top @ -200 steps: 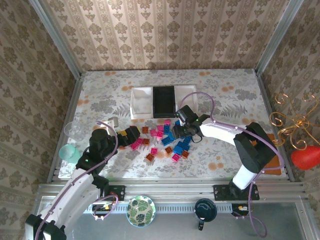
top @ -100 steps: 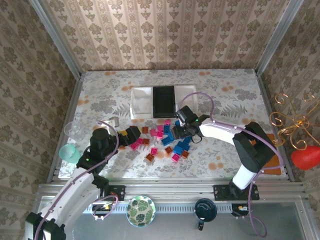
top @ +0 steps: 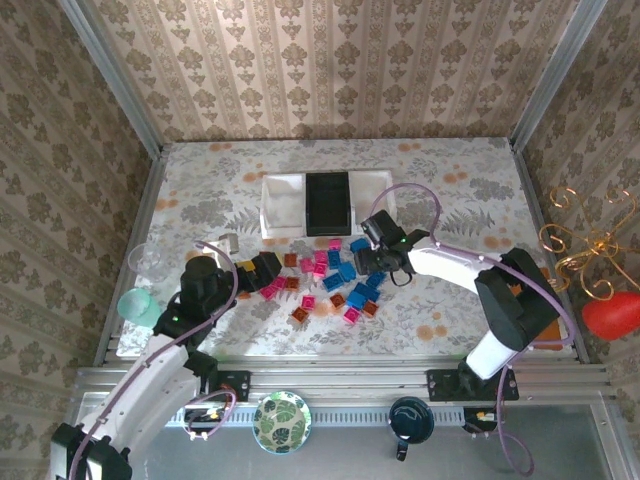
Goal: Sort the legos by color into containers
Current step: Turn over the lego at the center of the table, then pick up the lego from the center of the table.
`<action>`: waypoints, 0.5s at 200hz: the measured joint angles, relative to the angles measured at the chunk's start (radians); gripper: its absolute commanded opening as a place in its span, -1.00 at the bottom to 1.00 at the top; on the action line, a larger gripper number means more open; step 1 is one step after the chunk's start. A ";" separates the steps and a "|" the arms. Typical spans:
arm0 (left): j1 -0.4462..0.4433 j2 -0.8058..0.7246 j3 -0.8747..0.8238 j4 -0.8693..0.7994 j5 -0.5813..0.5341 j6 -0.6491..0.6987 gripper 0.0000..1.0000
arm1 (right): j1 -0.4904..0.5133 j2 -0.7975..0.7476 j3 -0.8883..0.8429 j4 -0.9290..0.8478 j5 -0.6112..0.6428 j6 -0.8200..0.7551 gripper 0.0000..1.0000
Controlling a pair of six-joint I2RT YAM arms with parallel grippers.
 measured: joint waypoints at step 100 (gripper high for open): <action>0.000 0.018 0.000 0.022 0.008 0.000 1.00 | -0.005 0.061 0.002 0.013 -0.014 0.006 0.12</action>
